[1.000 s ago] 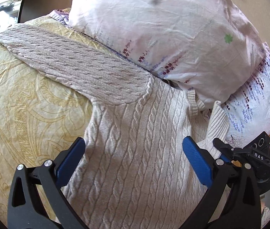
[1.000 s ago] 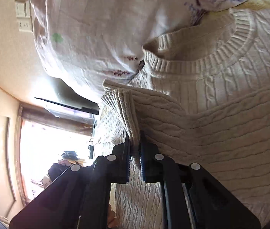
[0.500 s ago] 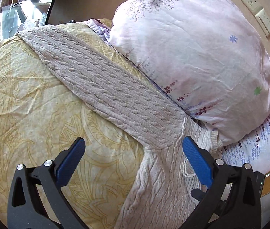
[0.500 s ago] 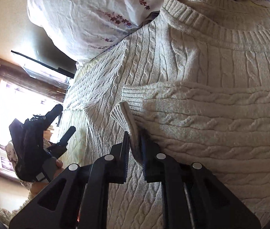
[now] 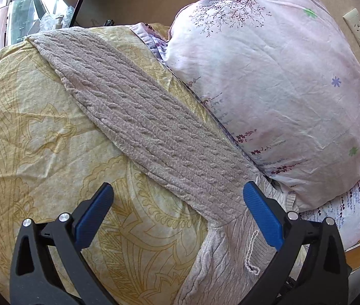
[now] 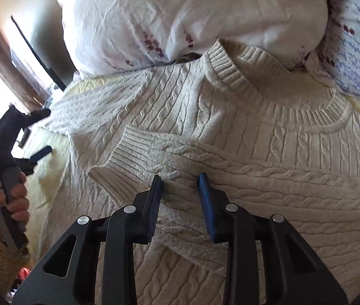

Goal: Fold small clothes
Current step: 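Lay the sleeve on the body and open the right tool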

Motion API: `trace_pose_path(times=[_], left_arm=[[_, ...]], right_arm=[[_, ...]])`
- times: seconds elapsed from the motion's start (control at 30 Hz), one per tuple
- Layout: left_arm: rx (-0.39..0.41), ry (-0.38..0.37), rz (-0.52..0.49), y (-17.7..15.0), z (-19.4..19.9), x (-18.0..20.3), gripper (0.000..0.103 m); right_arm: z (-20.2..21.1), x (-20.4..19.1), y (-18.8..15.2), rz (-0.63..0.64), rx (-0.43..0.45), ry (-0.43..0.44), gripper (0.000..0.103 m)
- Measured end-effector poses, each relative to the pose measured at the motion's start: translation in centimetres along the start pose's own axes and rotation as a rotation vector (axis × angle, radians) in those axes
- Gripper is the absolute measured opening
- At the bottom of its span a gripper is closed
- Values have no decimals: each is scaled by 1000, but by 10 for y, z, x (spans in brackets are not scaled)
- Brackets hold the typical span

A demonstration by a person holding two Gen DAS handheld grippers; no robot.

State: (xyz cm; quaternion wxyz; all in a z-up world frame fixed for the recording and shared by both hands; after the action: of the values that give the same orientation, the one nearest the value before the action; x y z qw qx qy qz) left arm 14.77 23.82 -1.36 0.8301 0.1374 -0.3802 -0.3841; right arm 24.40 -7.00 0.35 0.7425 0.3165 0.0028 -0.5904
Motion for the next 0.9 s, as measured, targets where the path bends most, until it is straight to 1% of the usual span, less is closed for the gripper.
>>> trace_pose_path(times=[0.1,0.17,0.2,0.3,0.4,0.43,0.5,0.57,0.67,0.7,0.73,0.83,0.87,0.9], left_arm=[[-9,1,0,1,-2,-3,101],[-5,-4,5,3,-3,-5,101],[-5,-9,10,5,-4,-7,101],[-1,-33,47,14,-7,-12,101],[4,-83,124,24,-11,-20,100],[2,-108,156,27,-13,-23,98],[-14,-171,230,33,-19,-30,78],[-18,-207,293,39,-24,-38,70],[-14,-243,375,48,-31,-48,63],[-10,-248,405,50,-32,-52,60],[-3,-251,438,52,-34,-55,58],[44,-265,541,54,-36,-64,50],[59,-270,574,54,-38,-68,42],[69,-273,608,52,-40,-72,31]], right_arm=[[-9,-22,2,132,24,-119,36],[-17,-28,0,179,39,-158,37],[-17,-27,0,172,35,-150,37],[-5,-12,3,45,11,-47,38],[4,-2,3,-22,10,-12,38],[8,0,1,-34,12,-5,38],[13,5,-1,-65,9,-2,38],[19,9,-1,-90,18,-3,38],[30,15,-4,-110,29,-3,38],[35,14,-7,-117,32,-1,38],[46,23,-11,-123,35,-3,38],[55,29,-15,-142,42,-7,39],[58,32,-17,-151,42,-10,42],[64,38,-22,-162,43,-12,44]])
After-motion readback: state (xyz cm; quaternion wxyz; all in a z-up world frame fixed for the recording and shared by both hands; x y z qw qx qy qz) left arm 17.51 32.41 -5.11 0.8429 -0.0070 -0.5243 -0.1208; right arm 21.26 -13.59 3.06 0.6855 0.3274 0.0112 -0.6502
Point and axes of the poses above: each gripper's, at about its wrist camera, not at the fingertips, and z roughly against the way its jaws point, x to its right, y to its top, the point moved 5 cm from there along -z, roughly the way its jaws point, and after that the axes turned 8 degrees about -z, right-handed, at the moved point
